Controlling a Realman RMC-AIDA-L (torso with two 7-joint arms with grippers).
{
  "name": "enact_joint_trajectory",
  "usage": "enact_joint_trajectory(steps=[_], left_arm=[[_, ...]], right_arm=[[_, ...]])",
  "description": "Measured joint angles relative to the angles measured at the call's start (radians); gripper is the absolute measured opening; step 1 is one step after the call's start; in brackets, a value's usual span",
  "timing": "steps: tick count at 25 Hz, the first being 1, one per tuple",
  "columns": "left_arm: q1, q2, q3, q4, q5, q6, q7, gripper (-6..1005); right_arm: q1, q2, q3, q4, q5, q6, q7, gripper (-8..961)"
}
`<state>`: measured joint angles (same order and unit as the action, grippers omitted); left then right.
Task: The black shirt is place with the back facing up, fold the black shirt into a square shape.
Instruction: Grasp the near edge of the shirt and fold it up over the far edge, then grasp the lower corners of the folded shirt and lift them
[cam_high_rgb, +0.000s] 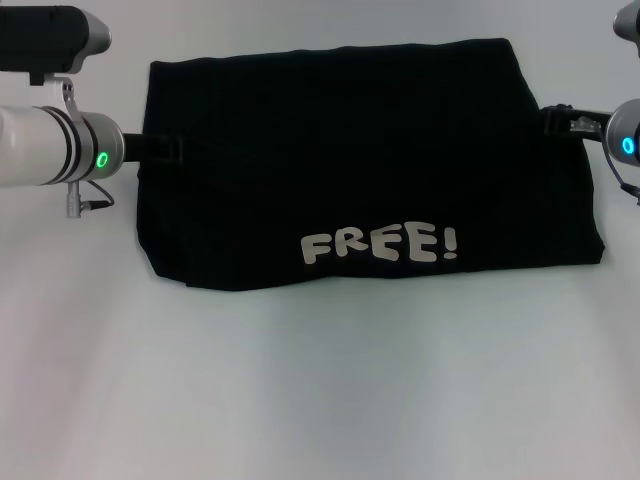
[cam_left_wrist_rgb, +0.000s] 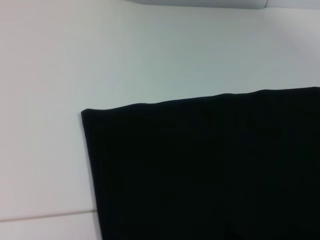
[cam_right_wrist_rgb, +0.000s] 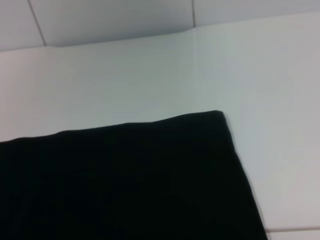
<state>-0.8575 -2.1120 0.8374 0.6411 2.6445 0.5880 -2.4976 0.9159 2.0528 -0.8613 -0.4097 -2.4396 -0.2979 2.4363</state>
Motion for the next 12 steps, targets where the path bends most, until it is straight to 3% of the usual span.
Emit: enact_joint_trajectory(steps=[4, 8, 10, 11, 12], left_arm=[[-0.012, 0.002, 0.0, -0.005, -0.007, 0.0, 0.005, 109], [-0.006, -0.004, -0.01, 0.051, -0.007, 0.03, -0.024, 216], [0.011, -0.015, -0.01, 0.139, -0.008, 0.092, -0.055, 292], [0.017, -0.017, -0.011, 0.171, -0.008, 0.121, -0.071, 330], [0.022, -0.016, -0.011, 0.209, -0.008, 0.168, -0.096, 368]], right_arm=[[0.005, -0.013, 0.0, 0.003, -0.001, -0.035, -0.002, 98], [-0.005, -0.038, 0.037, -0.055, 0.024, -0.14, 0.019, 302], [-0.009, -0.045, 0.049, -0.082, 0.029, -0.187, 0.033, 341], [-0.011, -0.056, 0.058, -0.108, 0.032, -0.243, 0.054, 361], [-0.011, -0.084, 0.067, -0.146, 0.033, -0.352, 0.103, 380]])
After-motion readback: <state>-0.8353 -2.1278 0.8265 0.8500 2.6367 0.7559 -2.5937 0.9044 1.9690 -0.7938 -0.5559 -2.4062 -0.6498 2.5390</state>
